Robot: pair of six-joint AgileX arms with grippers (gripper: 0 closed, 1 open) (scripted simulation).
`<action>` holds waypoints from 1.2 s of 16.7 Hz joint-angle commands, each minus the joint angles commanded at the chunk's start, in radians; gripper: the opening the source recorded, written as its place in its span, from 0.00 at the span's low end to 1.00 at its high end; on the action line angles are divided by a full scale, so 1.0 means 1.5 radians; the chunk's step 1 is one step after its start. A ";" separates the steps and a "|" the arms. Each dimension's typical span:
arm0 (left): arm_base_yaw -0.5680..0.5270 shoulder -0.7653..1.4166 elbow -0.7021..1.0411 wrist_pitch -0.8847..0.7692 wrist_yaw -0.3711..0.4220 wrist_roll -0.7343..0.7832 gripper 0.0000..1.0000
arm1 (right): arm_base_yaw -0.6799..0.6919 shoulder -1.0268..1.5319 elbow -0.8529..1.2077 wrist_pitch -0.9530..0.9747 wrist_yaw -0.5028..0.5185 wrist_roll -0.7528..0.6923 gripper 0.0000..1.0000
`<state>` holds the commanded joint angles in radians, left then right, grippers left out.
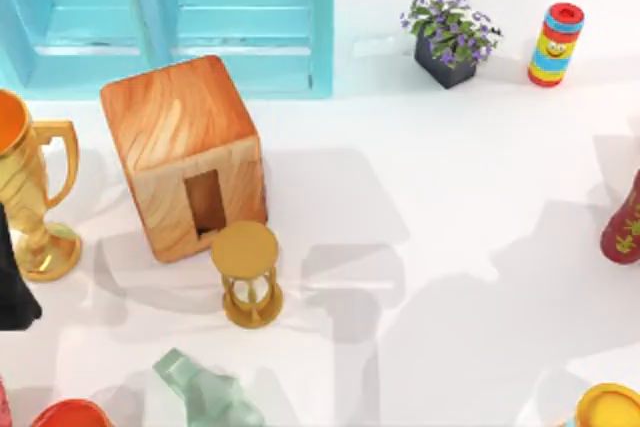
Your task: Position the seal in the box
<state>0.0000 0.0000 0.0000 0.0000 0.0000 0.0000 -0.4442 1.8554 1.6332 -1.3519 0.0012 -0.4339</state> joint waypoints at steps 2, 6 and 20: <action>0.000 0.000 0.000 0.000 0.000 0.000 1.00 | 0.000 0.001 -0.034 0.037 -0.001 0.001 0.00; 0.000 0.000 0.000 0.000 0.000 0.000 1.00 | -0.001 0.008 -0.123 0.135 -0.001 0.002 0.00; 0.000 0.000 0.000 0.000 0.000 0.000 1.00 | -0.001 0.010 -0.145 0.158 -0.001 0.002 0.60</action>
<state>0.0000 0.0000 0.0000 0.0000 0.0000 0.0000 -0.4458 1.8704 1.4162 -1.1156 -0.0001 -0.4310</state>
